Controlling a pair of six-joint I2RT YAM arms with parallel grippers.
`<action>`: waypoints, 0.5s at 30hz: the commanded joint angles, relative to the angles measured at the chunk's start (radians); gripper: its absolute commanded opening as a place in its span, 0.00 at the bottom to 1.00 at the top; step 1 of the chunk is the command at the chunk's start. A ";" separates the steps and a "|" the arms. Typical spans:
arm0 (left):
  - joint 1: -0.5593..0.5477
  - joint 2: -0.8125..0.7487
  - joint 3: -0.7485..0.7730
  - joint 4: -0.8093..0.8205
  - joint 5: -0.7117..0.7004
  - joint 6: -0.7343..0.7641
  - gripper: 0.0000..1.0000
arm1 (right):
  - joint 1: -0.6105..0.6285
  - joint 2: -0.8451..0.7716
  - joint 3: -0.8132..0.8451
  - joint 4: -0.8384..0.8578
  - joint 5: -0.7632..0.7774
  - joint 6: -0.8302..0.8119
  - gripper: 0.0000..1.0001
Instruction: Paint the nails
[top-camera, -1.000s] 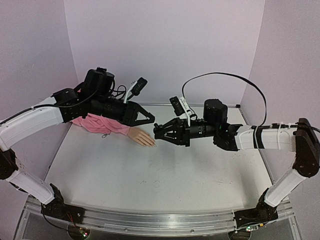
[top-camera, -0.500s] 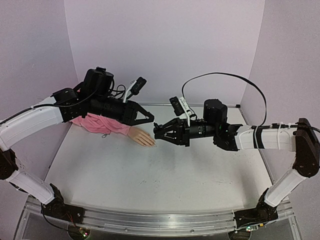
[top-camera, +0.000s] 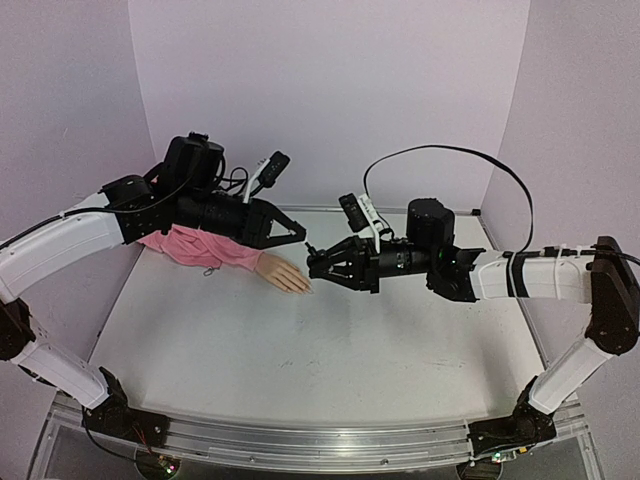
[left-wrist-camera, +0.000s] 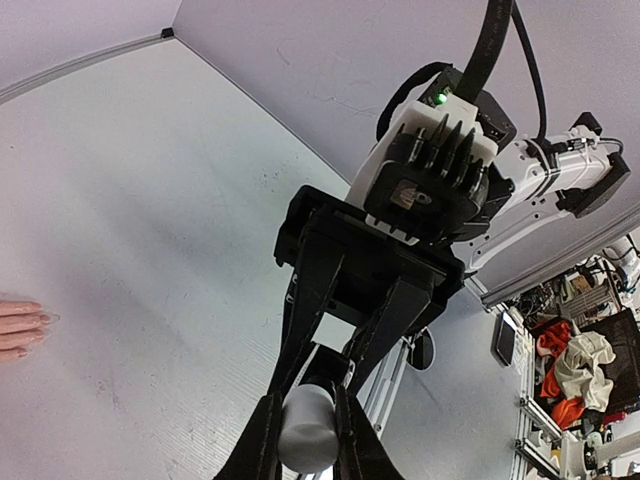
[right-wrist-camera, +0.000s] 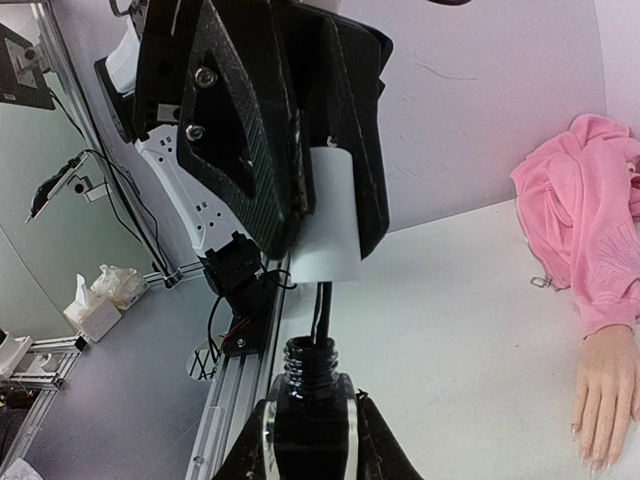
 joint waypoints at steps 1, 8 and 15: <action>0.016 -0.035 0.018 0.013 -0.024 0.004 0.00 | 0.002 -0.012 0.040 0.070 -0.037 -0.016 0.00; 0.019 -0.035 0.019 0.008 -0.021 0.007 0.00 | 0.003 -0.012 0.039 0.072 -0.036 -0.015 0.00; 0.020 -0.041 0.019 0.008 -0.013 0.006 0.00 | 0.002 -0.012 0.037 0.075 -0.030 -0.015 0.00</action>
